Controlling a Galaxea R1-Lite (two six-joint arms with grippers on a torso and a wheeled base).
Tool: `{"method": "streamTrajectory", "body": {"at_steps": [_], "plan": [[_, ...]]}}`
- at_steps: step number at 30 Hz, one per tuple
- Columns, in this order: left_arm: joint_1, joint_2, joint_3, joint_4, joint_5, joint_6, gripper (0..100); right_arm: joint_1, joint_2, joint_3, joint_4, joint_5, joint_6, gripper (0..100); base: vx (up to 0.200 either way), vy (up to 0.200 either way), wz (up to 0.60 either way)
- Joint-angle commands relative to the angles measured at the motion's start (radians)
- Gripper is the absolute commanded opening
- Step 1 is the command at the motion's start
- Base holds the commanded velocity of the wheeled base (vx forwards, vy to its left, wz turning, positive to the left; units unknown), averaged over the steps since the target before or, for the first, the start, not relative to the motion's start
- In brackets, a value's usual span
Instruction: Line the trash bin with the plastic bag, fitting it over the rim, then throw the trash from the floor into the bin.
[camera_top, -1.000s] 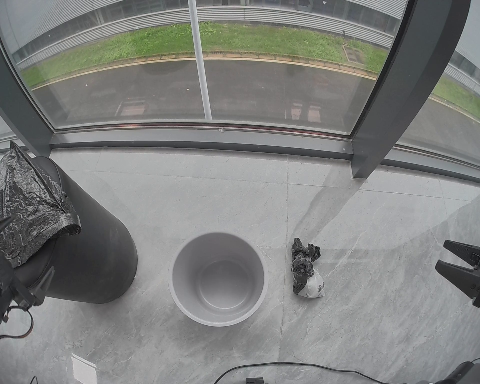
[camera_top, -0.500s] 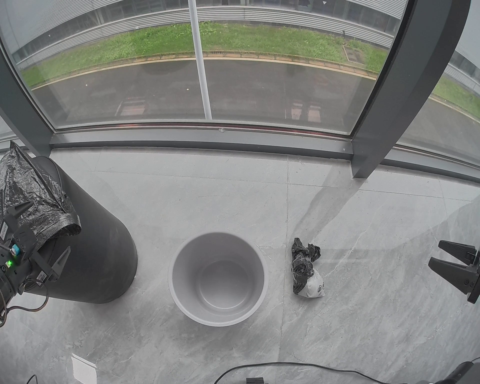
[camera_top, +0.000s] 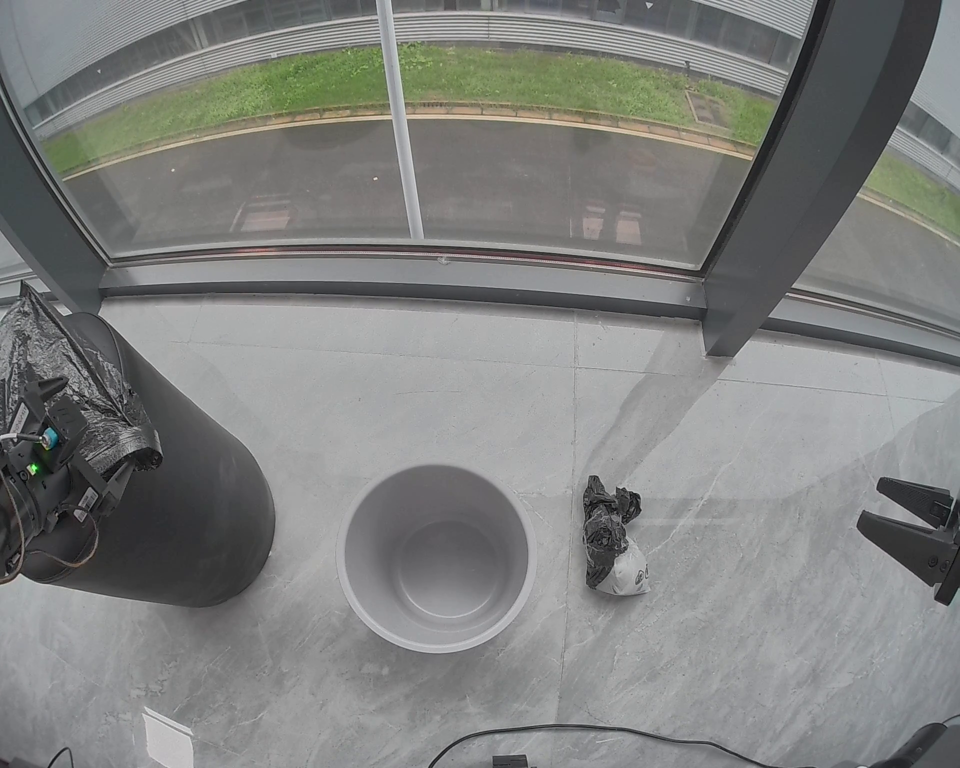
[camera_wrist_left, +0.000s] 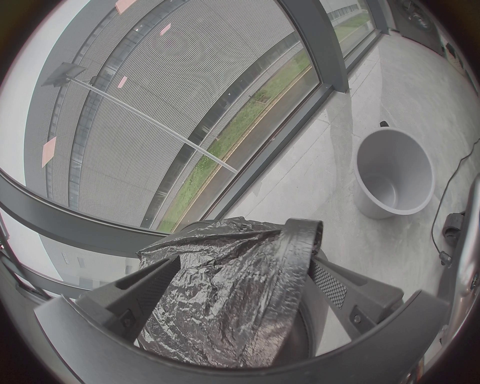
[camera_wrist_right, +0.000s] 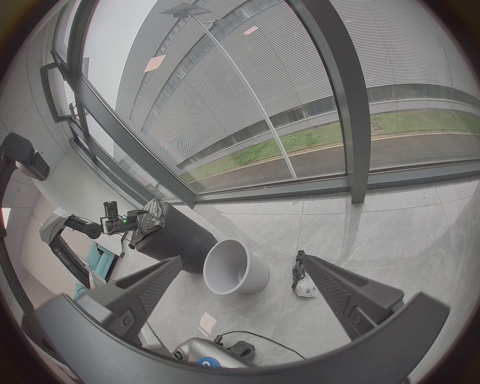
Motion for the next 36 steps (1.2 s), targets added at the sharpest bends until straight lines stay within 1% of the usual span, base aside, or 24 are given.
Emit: {"method": "streamTrajectory", "body": {"at_steps": [1, 4, 6, 7, 8, 10, 14, 18, 19, 24, 30, 33, 34, 35, 36], "plan": [[0.019, 0.068, -0.016, -0.03, 0.0, -0.001, 100, 0.001, -0.002, 0.0, 0.0, 0.001, 0.001, 100, 0.0, 0.0, 0.0], [0.029, 0.109, -0.017, -0.093, 0.0, 0.0, 100, 0.001, -0.001, -0.001, 0.0, 0.001, 0.005, 100, 0.0, 0.0, 0.0], [0.031, 0.119, -0.017, -0.107, 0.0, 0.0, 100, 0.001, -0.001, -0.001, 0.0, 0.001, 0.005, 100, 0.0, 0.0, 0.0], [0.034, 0.148, -0.017, -0.155, 0.0, 0.0, 100, 0.001, -0.002, -0.001, 0.0, 0.001, 0.005, 100, 0.0, 0.0, 0.0], [0.034, 0.148, -0.017, -0.155, 0.0, 0.0, 100, 0.001, -0.002, -0.001, 0.0, 0.001, 0.005, 100, 0.0, 0.0, 0.0], [0.037, 0.191, -0.014, -0.231, 0.0, 0.002, 100, 0.001, -0.004, -0.001, 0.0, 0.001, 0.005, 100, 0.0, 0.0, 0.0], [0.037, 0.212, -0.016, -0.274, 0.0, 0.003, 100, 0.001, -0.004, -0.001, 0.0, 0.001, 0.005, 100, 0.0, 0.0, 0.0], [0.036, 0.214, -0.03, -0.277, -0.001, 0.003, 100, 0.001, -0.004, -0.001, 0.0, 0.001, 0.004, 100, 0.0, 0.0, 0.0], [0.036, 0.211, -0.036, -0.277, 0.0, 0.003, 0, 0.001, -0.005, -0.001, 0.0, 0.001, 0.005, 100, 0.0, 0.0, 0.0], [0.037, 0.203, -0.036, -0.279, -0.001, -0.003, 0, 0.001, -0.005, 0.002, 0.0, 0.001, 0.005, 100, 0.0, 0.0, 0.0], [0.036, 0.163, -0.036, -0.277, -0.009, -0.046, 0, 0.001, -0.004, 0.01, -0.002, 0.002, 0.004, 100, 0.0, 0.0, 0.0], [0.02, 0.142, -0.063, -0.276, -0.009, -0.13, 0, 0.001, -0.01, 0.01, -0.005, 0.002, 0.002, 100, 0.0, 0.0, 0.0], [0.017, 0.139, -0.066, -0.274, -0.009, -0.144, 0, 0.001, -0.01, 0.01, -0.006, 0.002, 0.004, 100, 0.0, 0.0, 0.0], [-0.006, 0.129, -0.094, -0.271, -0.009, -0.261, 0, 0.001, -0.011, 0.014, -0.017, 0.002, 0.004, 100, 0.0, 0.0, 0.0], [-0.023, 0.129, -0.117, -0.27, -0.007, -0.344, 0, 0.001, -0.01, 0.019, -0.022, 0.002, 0.002, 100, 0.0, 0.0, 0.0]]}}
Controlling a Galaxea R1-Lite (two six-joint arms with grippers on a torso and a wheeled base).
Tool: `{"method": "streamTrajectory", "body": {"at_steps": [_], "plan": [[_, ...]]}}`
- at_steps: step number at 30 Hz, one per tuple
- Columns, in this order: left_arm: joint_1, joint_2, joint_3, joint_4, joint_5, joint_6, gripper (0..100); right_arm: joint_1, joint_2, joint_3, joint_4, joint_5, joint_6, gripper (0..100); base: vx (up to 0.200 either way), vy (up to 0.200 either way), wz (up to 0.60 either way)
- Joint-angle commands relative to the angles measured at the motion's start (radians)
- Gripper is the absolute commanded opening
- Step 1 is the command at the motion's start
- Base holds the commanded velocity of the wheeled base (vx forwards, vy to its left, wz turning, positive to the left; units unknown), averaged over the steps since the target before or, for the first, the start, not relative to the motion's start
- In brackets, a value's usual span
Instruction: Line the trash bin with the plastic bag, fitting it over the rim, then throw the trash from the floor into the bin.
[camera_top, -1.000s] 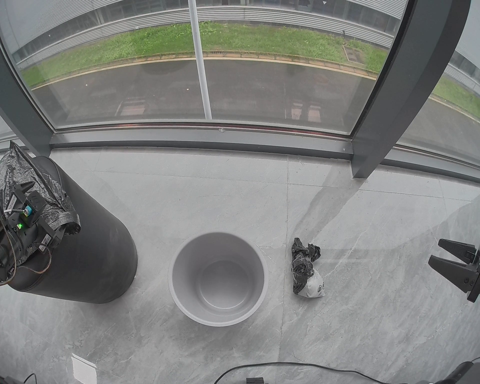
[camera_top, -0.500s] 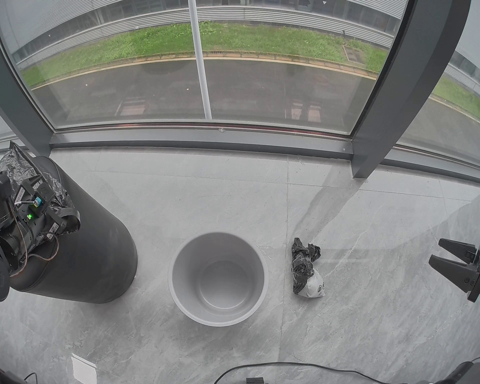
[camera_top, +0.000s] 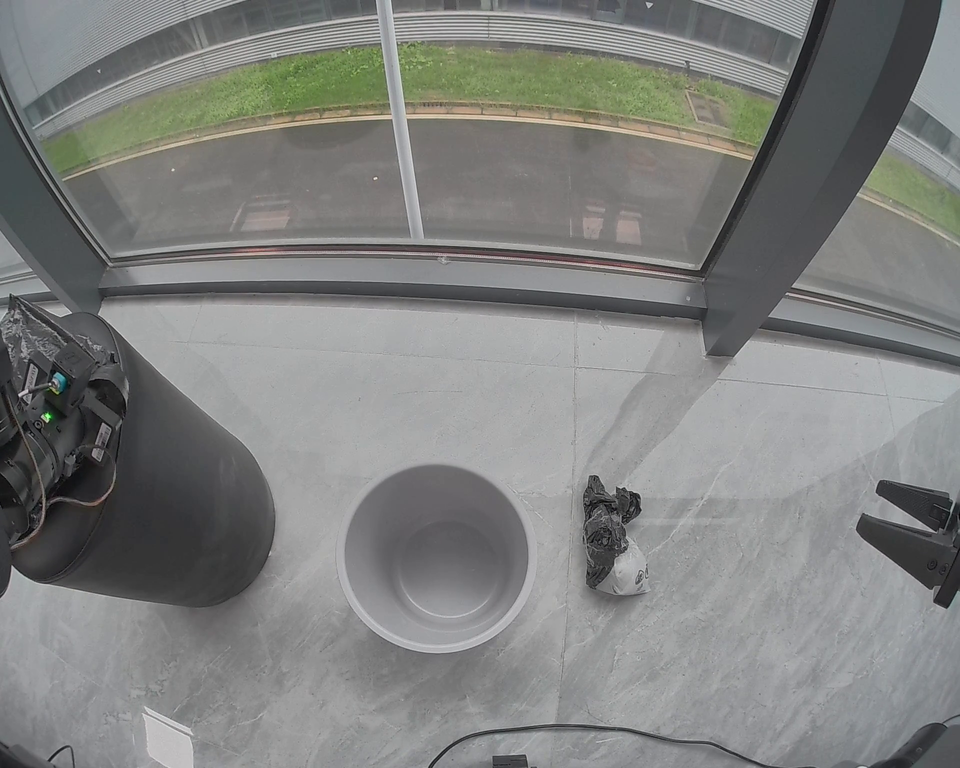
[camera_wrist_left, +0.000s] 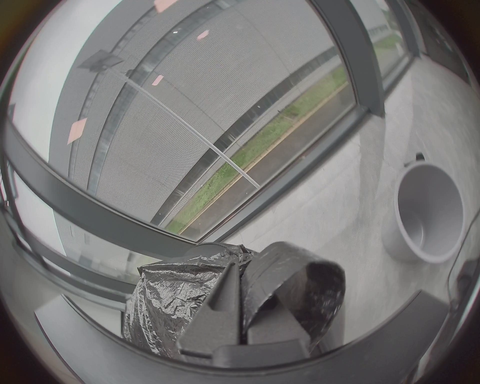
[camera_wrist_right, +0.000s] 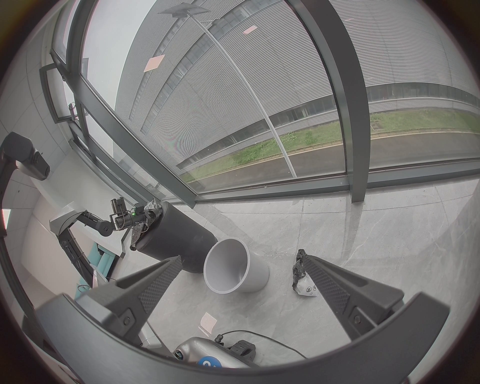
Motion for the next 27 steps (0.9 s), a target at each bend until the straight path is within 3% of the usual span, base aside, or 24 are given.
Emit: {"method": "streamTrajectory", "body": {"at_steps": [1, 2, 3, 4, 5, 6, 8, 11, 12, 13, 14, 18, 19, 22, 24, 27], "plan": [[-0.062, -0.039, -0.093, 0.005, 0.003, -0.272, 0, 0.001, -0.005, 0.011, -0.018, 0.001, -0.001, 100, 0.0, 0.0, 0.0], [-0.062, -0.039, -0.093, 0.005, 0.003, -0.272, 0, 0.001, -0.005, 0.011, -0.018, 0.001, -0.001, 100, 0.0, 0.0, 0.0], [-0.114, -0.042, -0.187, 0.016, 0.006, -0.494, 0, 0.001, -0.005, 0.012, -0.024, 0.001, 0.0, 100, 0.0, 0.0, 0.0], [-0.124, -0.043, -0.205, 0.019, 0.008, -0.532, 0, 0.001, -0.007, 0.012, -0.024, 0.001, 0.0, 100, 0.0, 0.0, 0.0], [-0.162, -0.058, -0.317, 0.062, 0.009, -0.752, 0, 0.001, -0.012, 0.014, -0.024, 0.001, -0.001, 100, 0.0, 0.0, 0.0], [-0.162, -0.058, -0.317, 0.062, 0.009, -0.752, 0, 0.001, -0.012, 0.014, -0.024, 0.001, -0.001, 100, 0.0, 0.0, 0.0], [-0.177, -0.124, -0.478, 0.295, 0.008, -1.1, 0, 0.001, -0.036, 0.009, -0.024, 0.001, 0.0, 100, 0.0, 0.0, 0.0], [-0.196, -0.151, -0.632, 0.648, -0.001, -1.422, 0, 0.001, -0.053, 0.009, -0.024, 0.001, 0.0, 100, 0.0, 0.0, 0.0], [-0.196, -0.151, -0.632, 0.648, -0.001, -1.422, 0, 0.001, -0.053, 0.009, -0.024, 0.001, 0.0, 100, 0.0, 0.0, 0.0], [-0.228, -0.144, -0.688, 0.775, -0.001, -1.532, 0, 0.002, -0.064, 0.011, -0.024, 0.001, -0.001, 100, 0.0, 0.0, 0.0], [-0.246, -0.138, -0.722, 0.837, -0.001, -1.578, 0, 0.005, -0.068, 0.011, -0.022, 0.001, -0.001, 100, 0.0, 0.0, 0.0], [-0.28, -0.117, -0.751, 0.886, 0.0, -1.646, 0, 0.007, -0.07, 0.011, -0.022, -0.001, -0.001, 100, 0.0, 0.0, 0.0], [-0.334, -0.112, -0.757, 0.886, 0.002, -1.684, 0, 0.01, -0.068, 0.012, -0.022, -0.001, 0.0, 100, 0.0, 0.0, 0.0], [-0.453, -0.104, -0.8, 0.9, 0.008, -1.717, 0, 0.037, -0.07, 0.014, -0.024, -0.001, 0.017, 100, 0.0, 0.0, 0.0], [-0.504, -0.083, -0.834, 0.91, 0.009, -1.717, 0, 0.066, -0.079, 0.009, -0.027, -0.001, 0.072, 100, 0.0, 0.0, 0.0], [-0.579, -0.046, -0.886, 0.95, 0.008, -1.717, 0, 0.165, -0.078, 0.009, -0.071, -0.001, 0.138, 100, 0.0, 0.0, 0.0]]}}
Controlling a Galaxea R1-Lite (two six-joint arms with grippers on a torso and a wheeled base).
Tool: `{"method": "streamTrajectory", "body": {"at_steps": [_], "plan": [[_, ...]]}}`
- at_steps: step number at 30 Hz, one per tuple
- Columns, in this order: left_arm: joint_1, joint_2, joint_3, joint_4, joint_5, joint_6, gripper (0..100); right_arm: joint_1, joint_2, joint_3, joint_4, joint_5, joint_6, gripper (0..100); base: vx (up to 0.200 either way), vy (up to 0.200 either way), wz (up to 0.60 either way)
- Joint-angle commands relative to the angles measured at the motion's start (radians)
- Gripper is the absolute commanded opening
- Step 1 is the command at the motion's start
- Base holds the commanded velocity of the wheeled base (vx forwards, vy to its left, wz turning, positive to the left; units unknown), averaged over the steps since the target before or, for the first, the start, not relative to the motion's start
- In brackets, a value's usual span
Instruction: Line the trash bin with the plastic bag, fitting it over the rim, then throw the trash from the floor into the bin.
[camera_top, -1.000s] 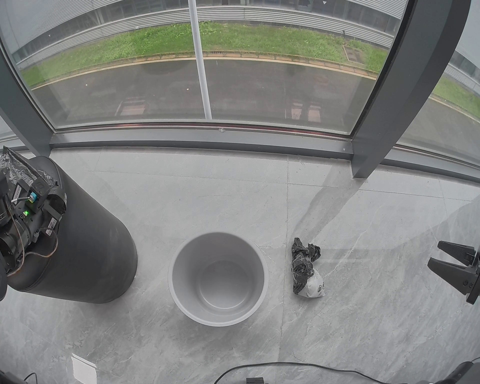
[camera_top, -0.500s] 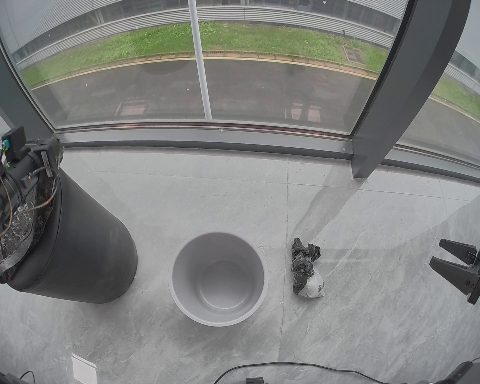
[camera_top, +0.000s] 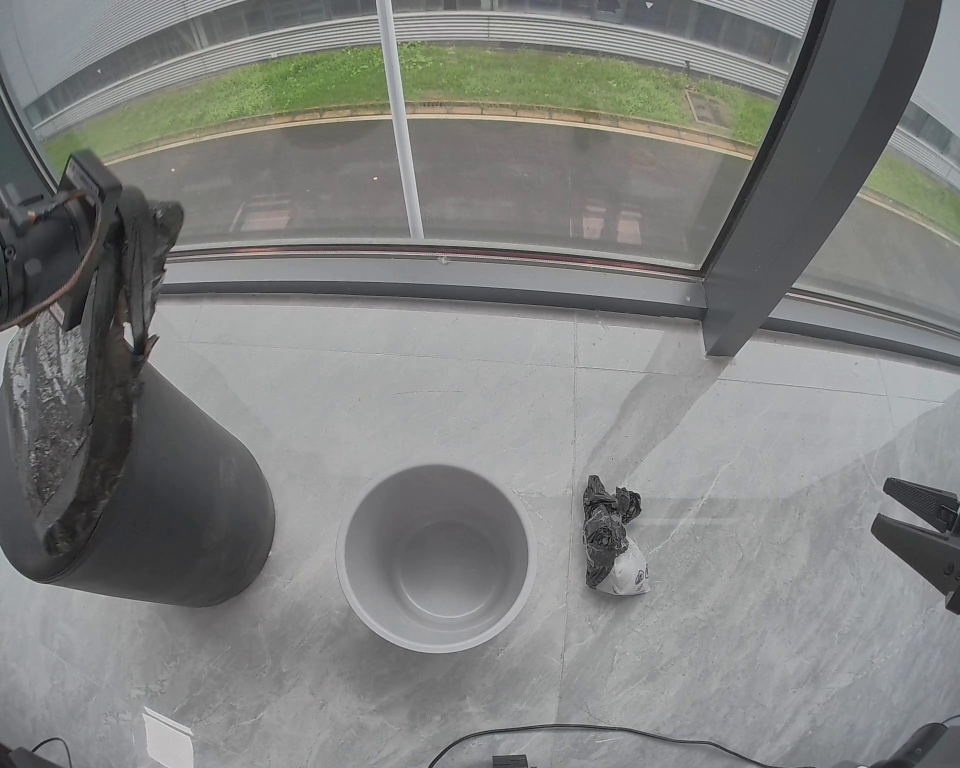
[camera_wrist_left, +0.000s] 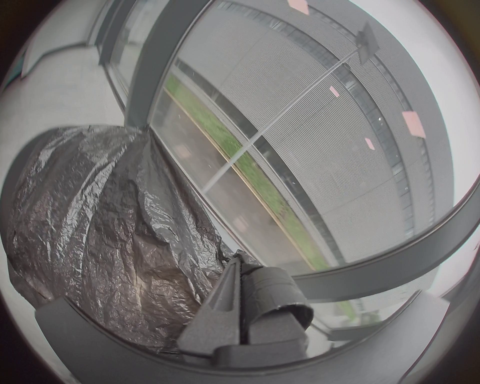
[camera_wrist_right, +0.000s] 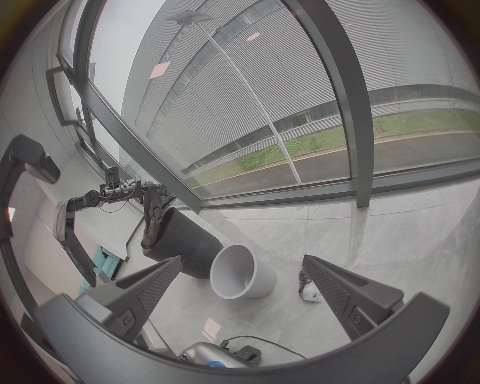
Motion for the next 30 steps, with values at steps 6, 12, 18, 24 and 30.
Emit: {"method": "streamTrajectory", "body": {"at_steps": [6, 12, 18, 24, 30], "plan": [[-0.334, 0.072, -0.212, 0.154, 0.003, -0.089, 0, 0.274, 0.098, -0.015, -0.146, -0.005, 0.102, 100, 0.0, 0.0, 0.0], [-0.391, 0.144, -0.301, 0.162, -0.006, -0.07, 0, 0.487, 0.401, -0.078, -0.332, -0.335, 0.099, 100, 0.0, 0.0, 0.0], [-0.441, 0.178, -0.368, 0.166, -0.006, -0.018, 0, 0.7, 0.612, -0.179, -0.392, -0.597, 0.095, 100, 0.0, 0.0, 0.0], [-0.469, 0.164, -0.38, 0.182, -0.006, -0.015, 0, 0.783, 0.81, -0.315, -0.393, -0.652, 0.079, 100, 0.0, 0.0, 0.0], [-0.475, 0.147, -0.376, 0.189, -0.006, -0.02, 0, 0.846, 0.935, -0.414, -0.401, -0.668, 0.082, 100, 0.0, 0.0, 0.0]]}}
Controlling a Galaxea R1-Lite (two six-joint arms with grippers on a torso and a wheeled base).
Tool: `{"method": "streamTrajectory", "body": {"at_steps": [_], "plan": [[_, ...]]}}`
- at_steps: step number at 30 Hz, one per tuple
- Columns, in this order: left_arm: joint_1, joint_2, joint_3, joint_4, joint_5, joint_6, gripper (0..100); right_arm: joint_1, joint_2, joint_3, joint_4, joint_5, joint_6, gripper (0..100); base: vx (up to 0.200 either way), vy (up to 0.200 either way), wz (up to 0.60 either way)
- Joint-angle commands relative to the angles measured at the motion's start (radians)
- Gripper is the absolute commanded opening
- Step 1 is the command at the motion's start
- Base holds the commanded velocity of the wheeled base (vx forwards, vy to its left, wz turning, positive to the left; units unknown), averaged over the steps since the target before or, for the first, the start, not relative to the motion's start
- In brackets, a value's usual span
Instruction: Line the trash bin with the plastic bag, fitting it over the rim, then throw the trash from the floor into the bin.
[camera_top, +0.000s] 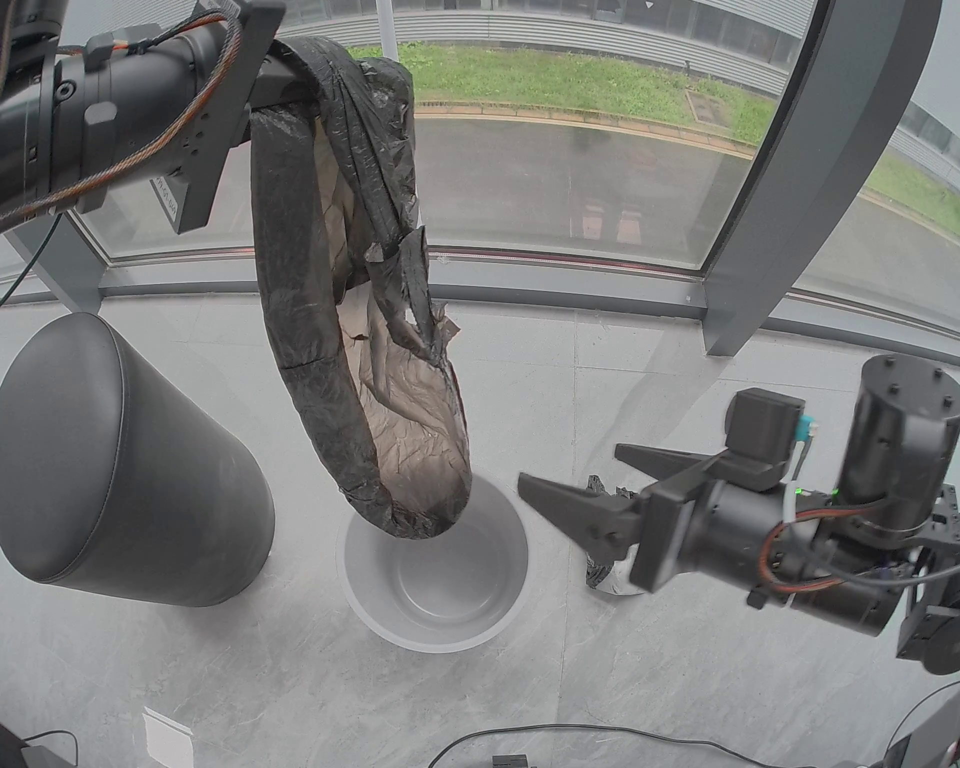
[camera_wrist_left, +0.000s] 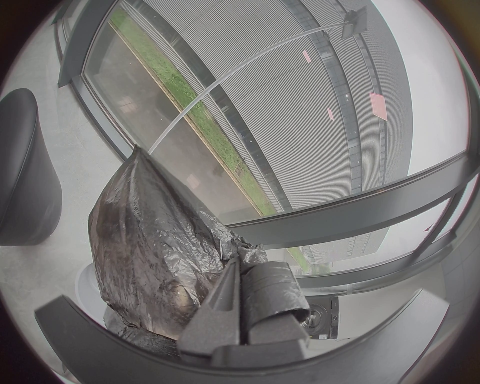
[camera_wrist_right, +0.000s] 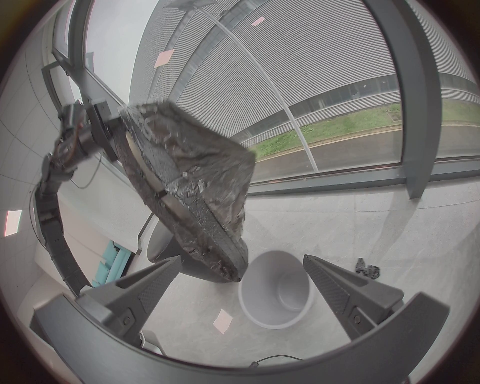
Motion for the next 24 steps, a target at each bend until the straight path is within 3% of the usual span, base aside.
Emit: {"method": "streamTrajectory", "body": {"at_steps": [1, 13, 14, 17, 24], "plan": [[-0.023, -0.006, -0.009, 0.006, 0.0, 0.0, 0, 0.098, 0.217, -0.121, -0.017, -0.037, -0.002, 100, 0.0, 0.0, 0.0], [-0.023, -0.01, -0.006, 0.007, 0.0, -0.004, 0, 0.114, 0.48, -0.319, -0.024, -0.194, 0.004, 100, 0.0, 0.0, 0.0], [-0.023, -0.016, -0.004, 0.007, 0.0, -0.004, 0, 0.103, 0.53, -0.384, -0.024, -0.25, 0.008, 100, 0.0, 0.0, 0.0], [-0.023, -0.023, -0.004, 0.007, 0.0, -0.006, 0, 0.1, 0.582, -0.451, -0.026, -0.306, -0.002, 100, 0.0, 0.0, 0.0], [-0.023, -0.036, 0.003, 0.02, 0.0, -0.012, 0, 0.083, 0.635, -0.54, -0.026, -0.316, -0.08, 100, 0.0, 0.0, 0.0]]}}
